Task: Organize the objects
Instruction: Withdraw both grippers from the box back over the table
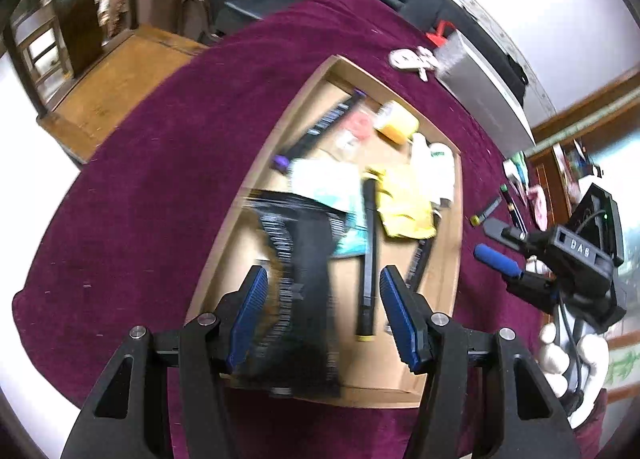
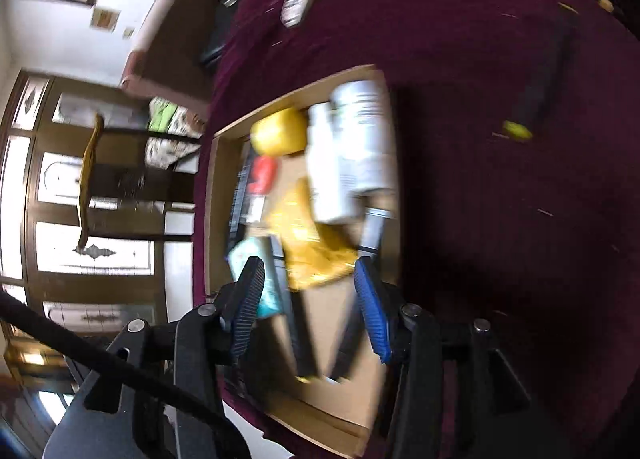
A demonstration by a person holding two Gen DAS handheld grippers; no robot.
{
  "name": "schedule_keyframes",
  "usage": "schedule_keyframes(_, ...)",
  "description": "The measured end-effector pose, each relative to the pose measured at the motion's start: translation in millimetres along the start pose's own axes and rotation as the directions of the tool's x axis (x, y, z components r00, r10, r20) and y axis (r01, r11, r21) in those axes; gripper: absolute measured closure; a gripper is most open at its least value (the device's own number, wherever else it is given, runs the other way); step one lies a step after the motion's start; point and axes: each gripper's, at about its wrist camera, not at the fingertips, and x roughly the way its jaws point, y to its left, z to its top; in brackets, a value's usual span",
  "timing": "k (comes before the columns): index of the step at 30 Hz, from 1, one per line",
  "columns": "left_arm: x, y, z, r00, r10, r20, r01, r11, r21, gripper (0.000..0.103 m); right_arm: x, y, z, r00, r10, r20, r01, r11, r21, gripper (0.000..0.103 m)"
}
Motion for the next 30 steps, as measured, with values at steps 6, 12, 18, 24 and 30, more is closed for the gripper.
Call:
schedule_keyframes(6, 15, -68, -7, 1.0, 0.015, -0.019, -0.012, 0.987, 0.158, 0.05, -37, -55, -13, 0.998, -0.044, 0.039, 0.042, 0.998, 0.051, 0.057)
schedule_keyframes(12, 29, -148, -35, 0.998, 0.06, -0.01, -0.052, 0.929, 0.366, 0.05, -72, -102, -27, 0.995, -0.069, 0.072, 0.061, 0.993, 0.102, 0.058)
schedule_keyframes(18, 41, -203, -56, 0.995, 0.091, 0.03, -0.094, 0.881, 0.464, 0.051, -113, -146, -30, 0.989, -0.093, 0.118, 0.078, 0.989, 0.129, 0.057)
schedule_keyframes(24, 52, -227, -66, 0.994, 0.109, 0.027, -0.109, 0.881, 0.461, 0.051, -139, -178, -30, 0.987, -0.087, 0.138, 0.067, 0.987, 0.144, 0.057)
schedule_keyframes(30, 64, -242, -77, 0.987, 0.157, 0.032, -0.154, 0.873, 0.463, 0.051, -159, -205, -25, 0.984, -0.093, 0.153, 0.067, 0.984, 0.166, 0.057)
